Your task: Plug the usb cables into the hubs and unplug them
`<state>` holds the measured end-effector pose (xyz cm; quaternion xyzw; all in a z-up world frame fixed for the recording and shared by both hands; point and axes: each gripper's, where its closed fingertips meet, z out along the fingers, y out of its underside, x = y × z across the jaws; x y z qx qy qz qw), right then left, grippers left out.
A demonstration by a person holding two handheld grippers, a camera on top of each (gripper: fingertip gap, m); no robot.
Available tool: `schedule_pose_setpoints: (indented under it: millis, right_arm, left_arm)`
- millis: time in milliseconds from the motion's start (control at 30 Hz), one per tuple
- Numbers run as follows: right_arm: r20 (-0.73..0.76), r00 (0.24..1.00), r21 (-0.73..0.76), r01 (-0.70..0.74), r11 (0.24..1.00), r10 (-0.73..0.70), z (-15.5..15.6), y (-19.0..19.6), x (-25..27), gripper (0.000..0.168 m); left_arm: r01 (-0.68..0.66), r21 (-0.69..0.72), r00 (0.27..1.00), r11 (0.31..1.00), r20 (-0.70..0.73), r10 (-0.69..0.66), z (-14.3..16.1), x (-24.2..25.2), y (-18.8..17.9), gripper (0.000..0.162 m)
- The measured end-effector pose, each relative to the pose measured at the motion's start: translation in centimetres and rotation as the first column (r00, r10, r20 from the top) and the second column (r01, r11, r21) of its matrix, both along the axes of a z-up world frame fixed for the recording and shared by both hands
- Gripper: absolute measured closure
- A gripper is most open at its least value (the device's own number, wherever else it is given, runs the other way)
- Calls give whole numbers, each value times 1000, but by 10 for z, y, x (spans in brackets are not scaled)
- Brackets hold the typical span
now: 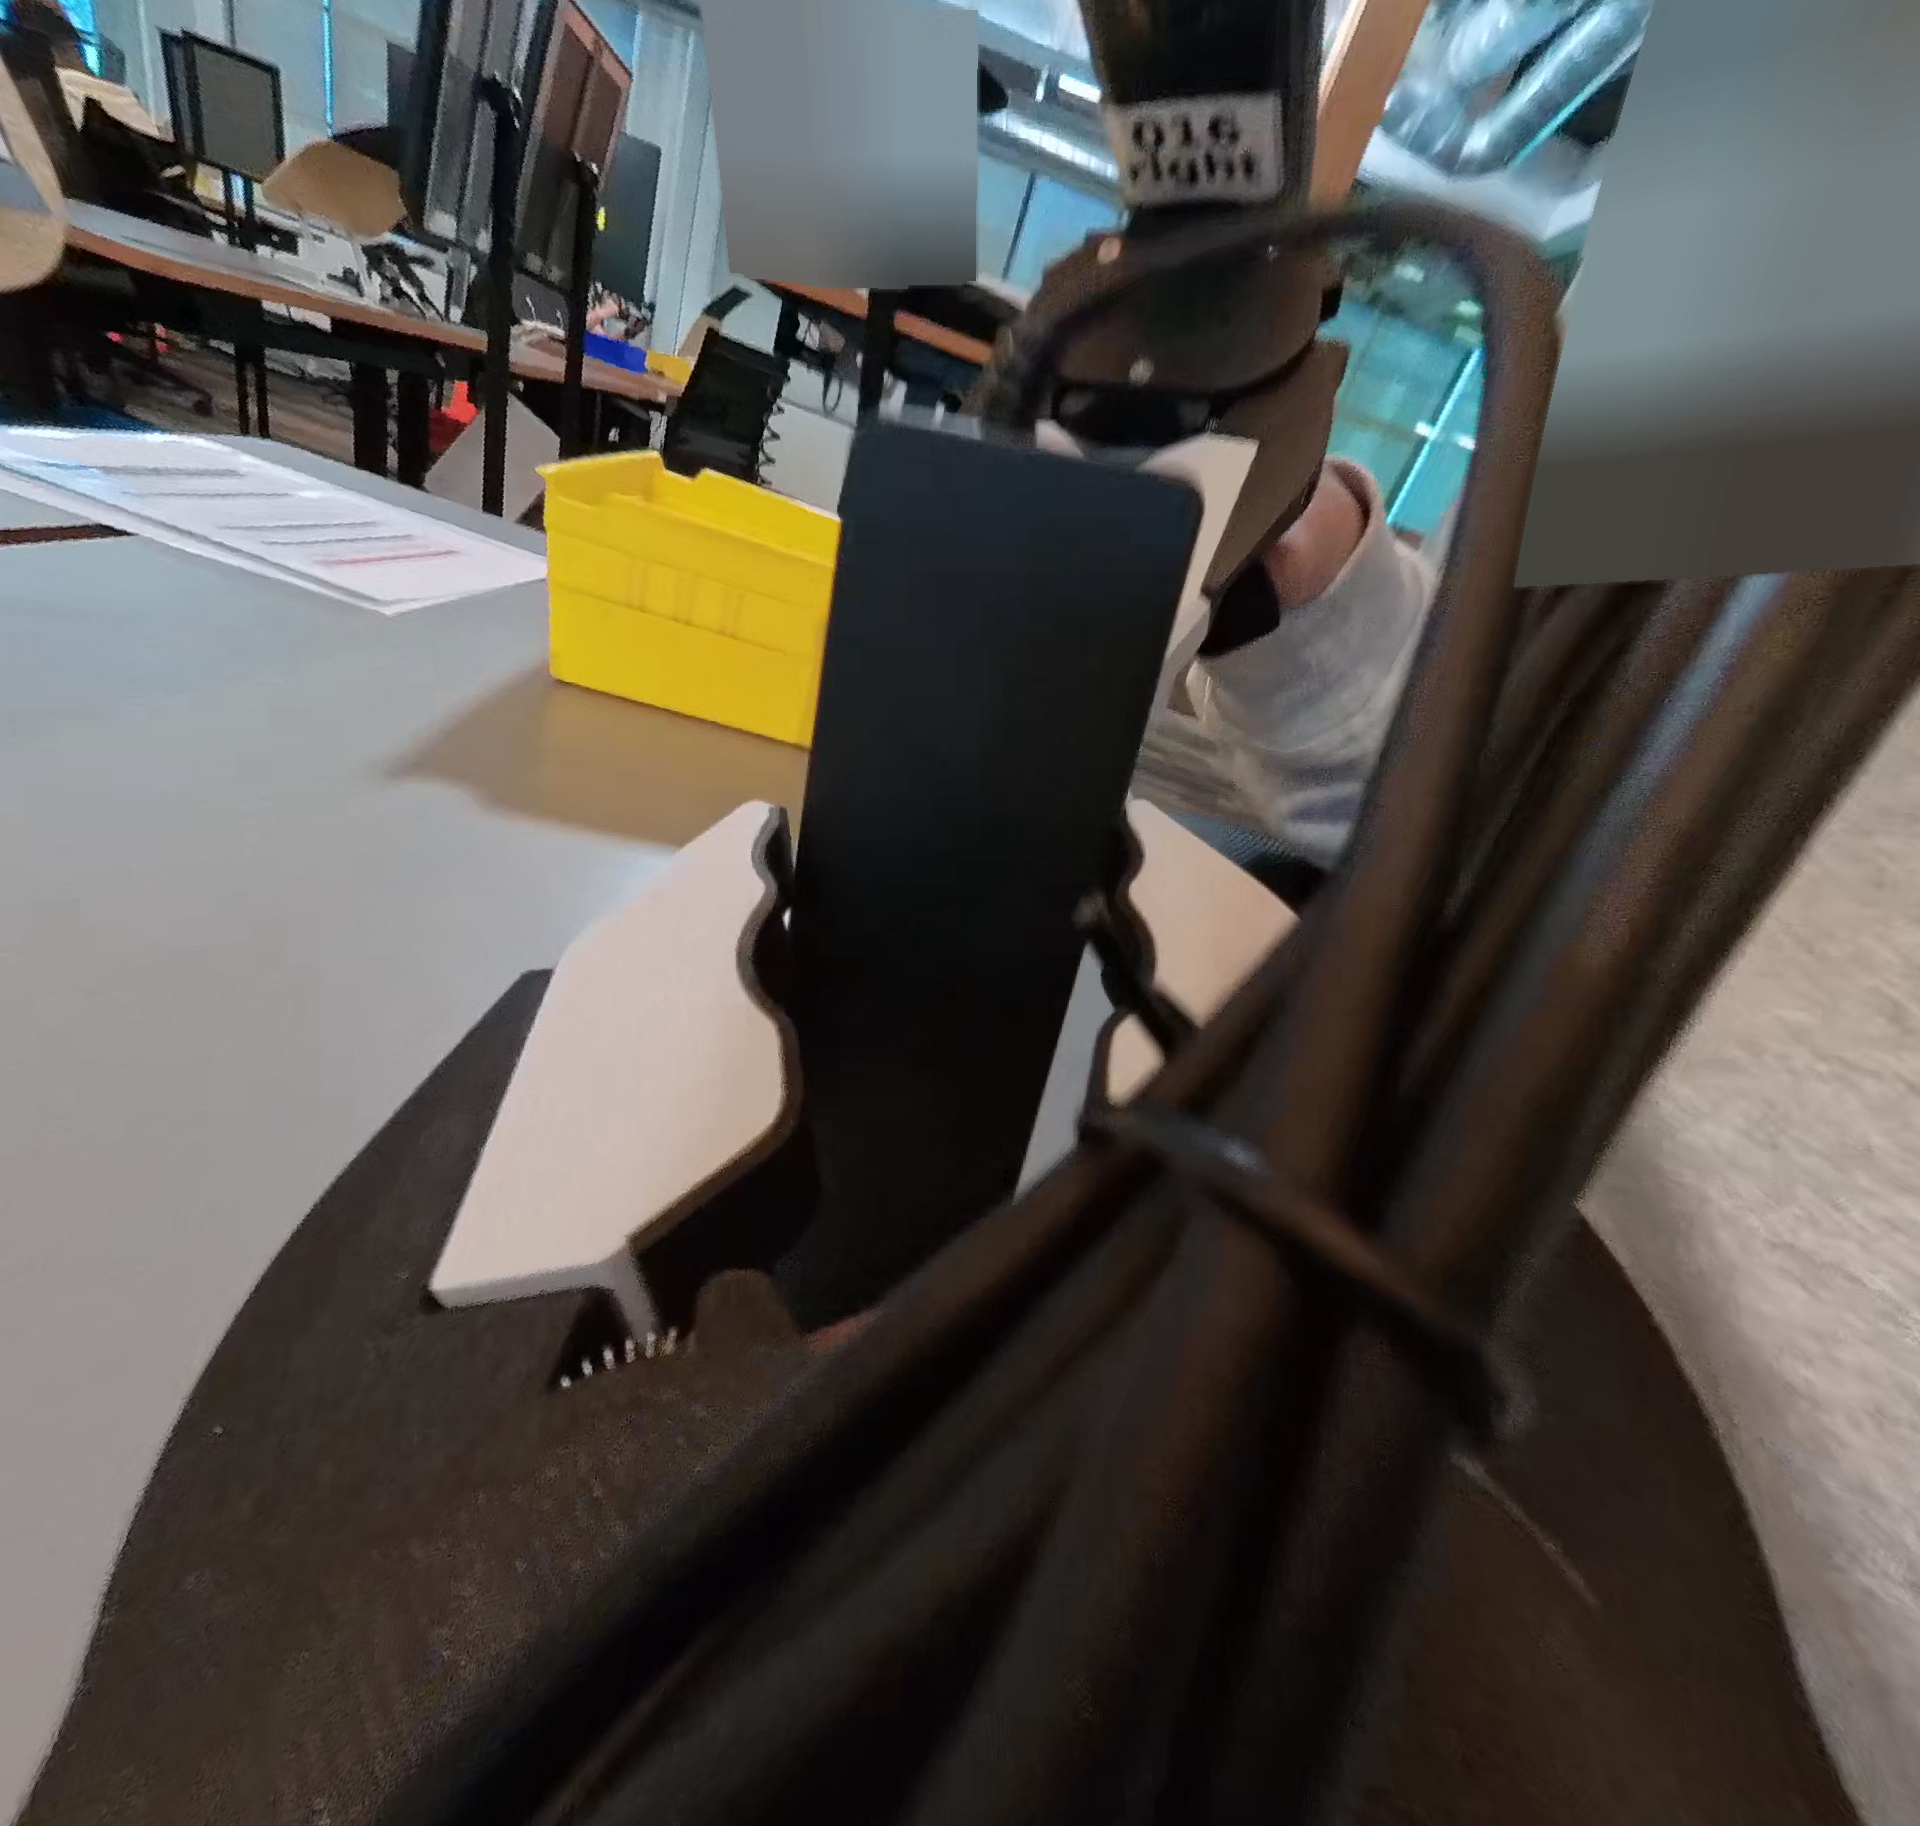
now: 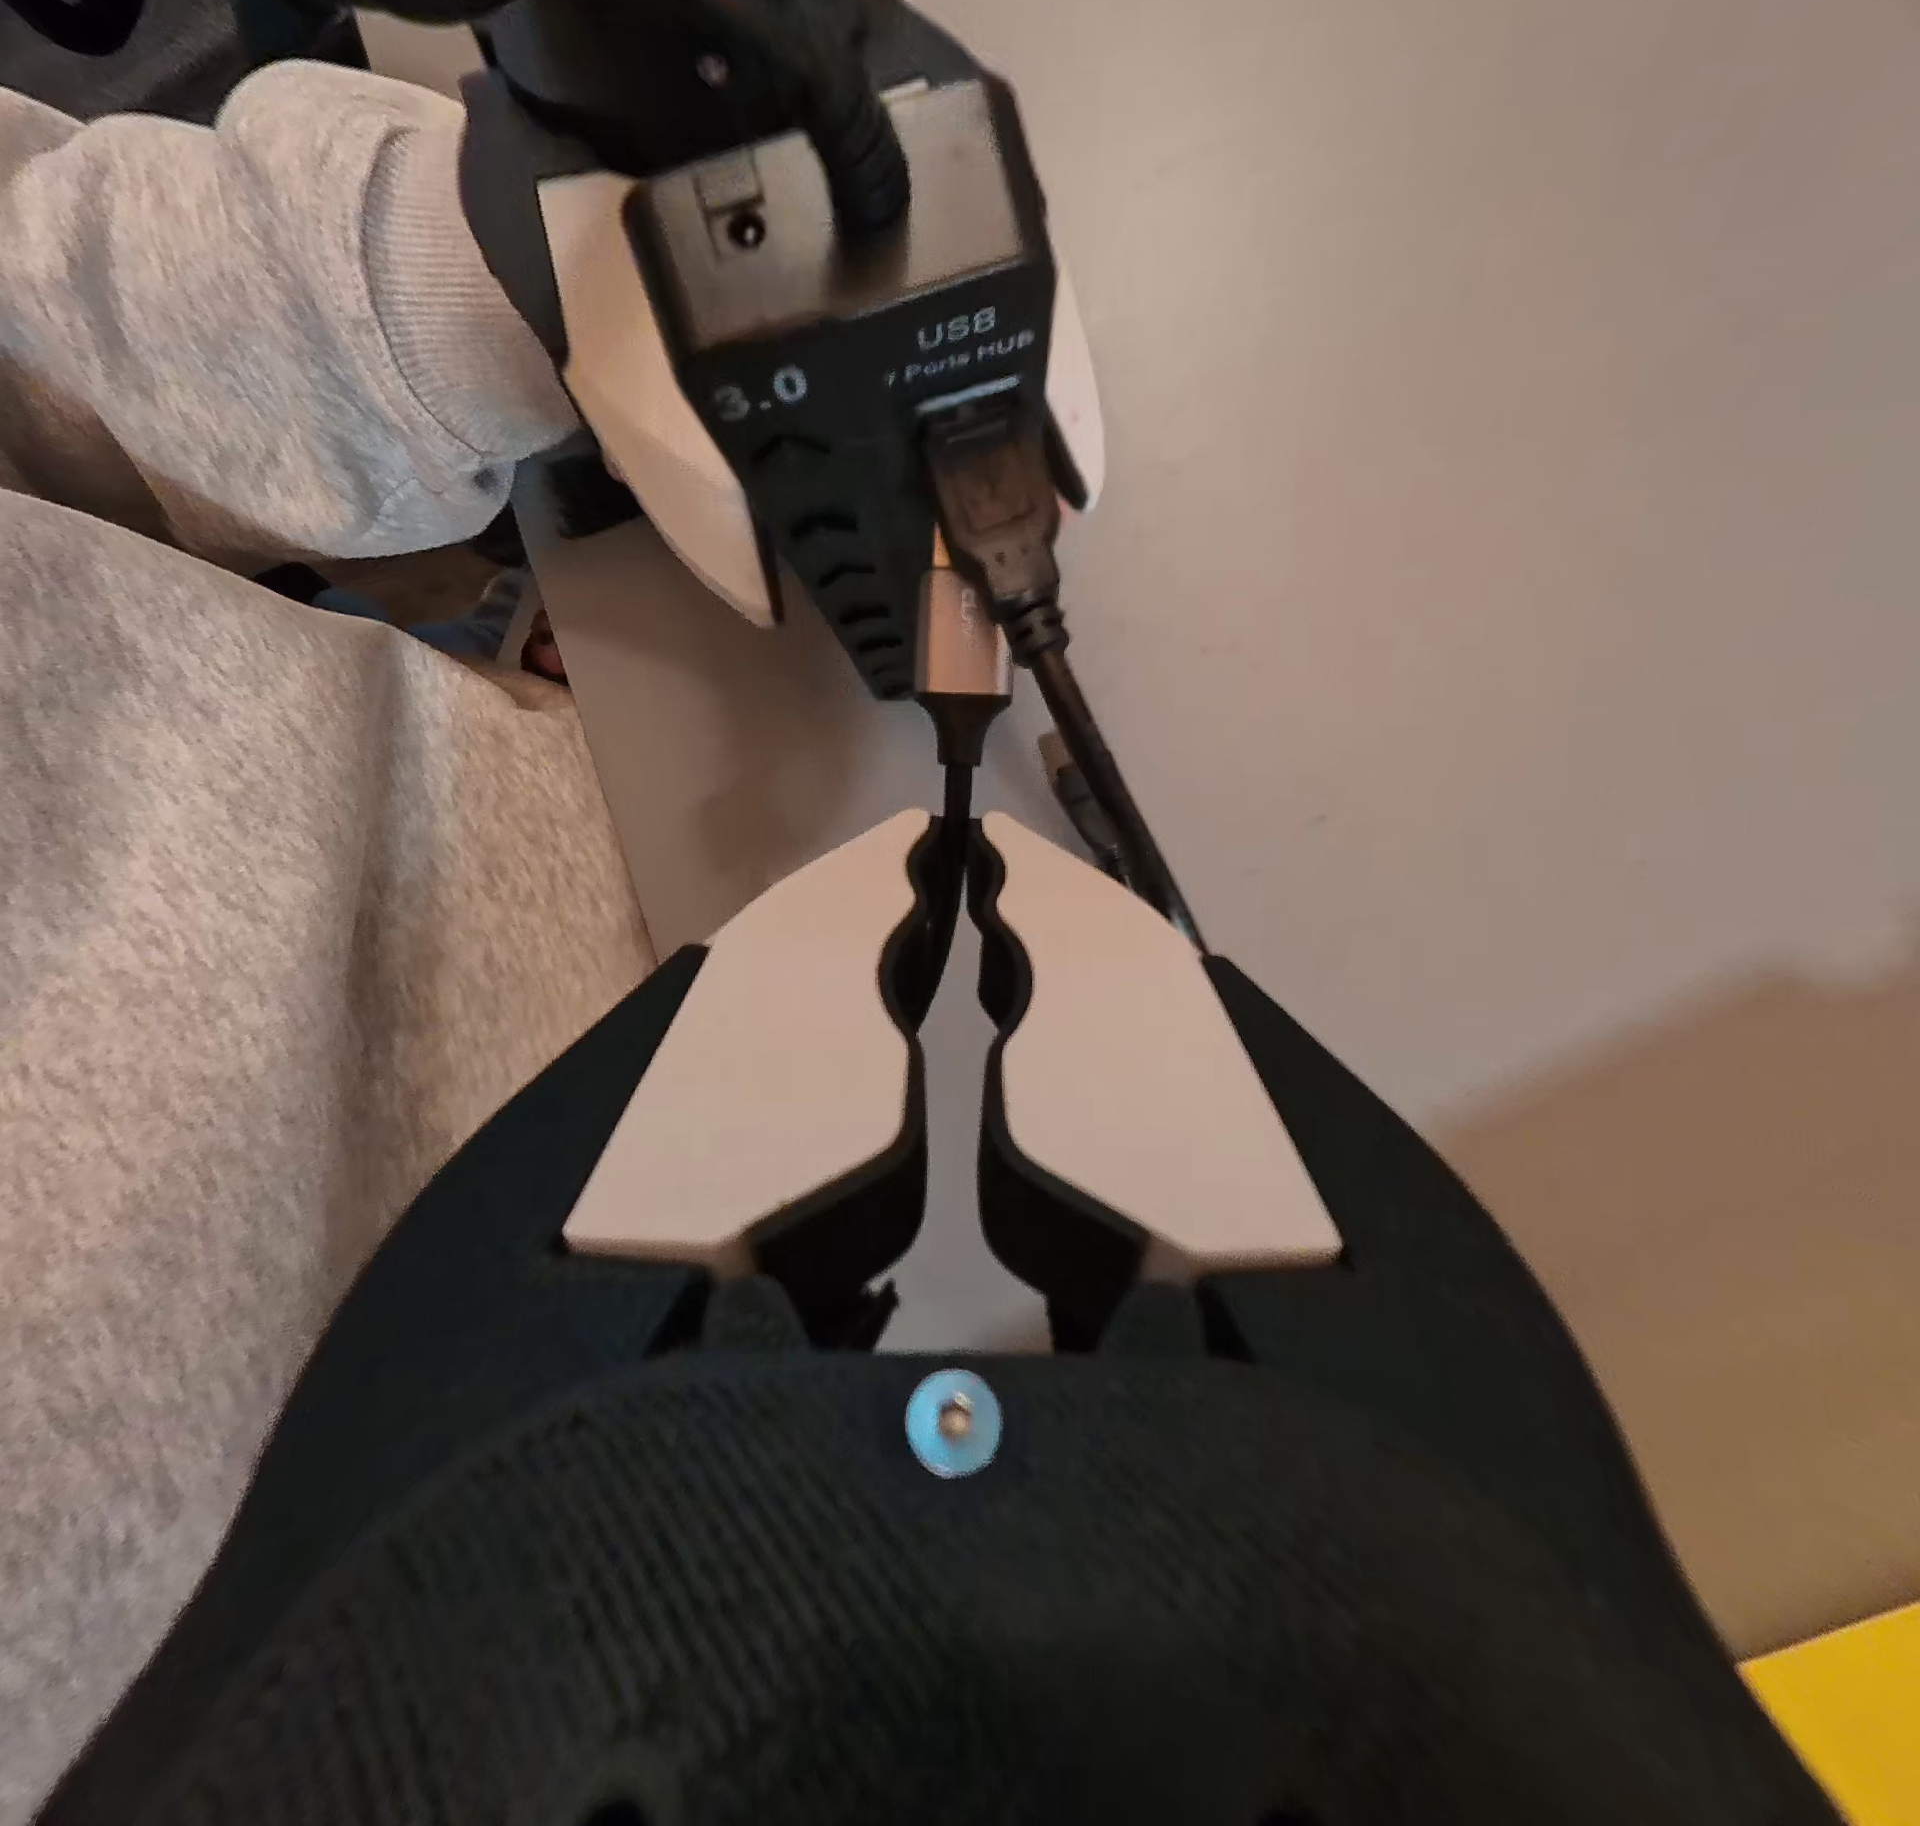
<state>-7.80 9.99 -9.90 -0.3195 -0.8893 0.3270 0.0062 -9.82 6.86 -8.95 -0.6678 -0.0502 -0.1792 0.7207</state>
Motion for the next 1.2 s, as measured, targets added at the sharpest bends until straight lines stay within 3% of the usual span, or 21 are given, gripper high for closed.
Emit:
schedule_pose_setpoints:
  millis: [333, 700, 1200]
  right_arm:
    - [-36, 998, 22, -41, 999, 42, -1, -2, 1, 165]
    - [-110, 971, 94, -204, 974, 214, 1, -1, 15, 164]
    - [-188, 974, -59, -138, 989, 125, 19, -1, -3, 164]
  left_arm:
    - [12, 23, 1000, 1000, -6, -12, 4, 1, -3, 103]
    - [104, 3, 994, 995, -18, -104, 1, 18, -2, 103]
    - [99, 27, 995, 995, 11, -99, 4, 14, -5, 103]
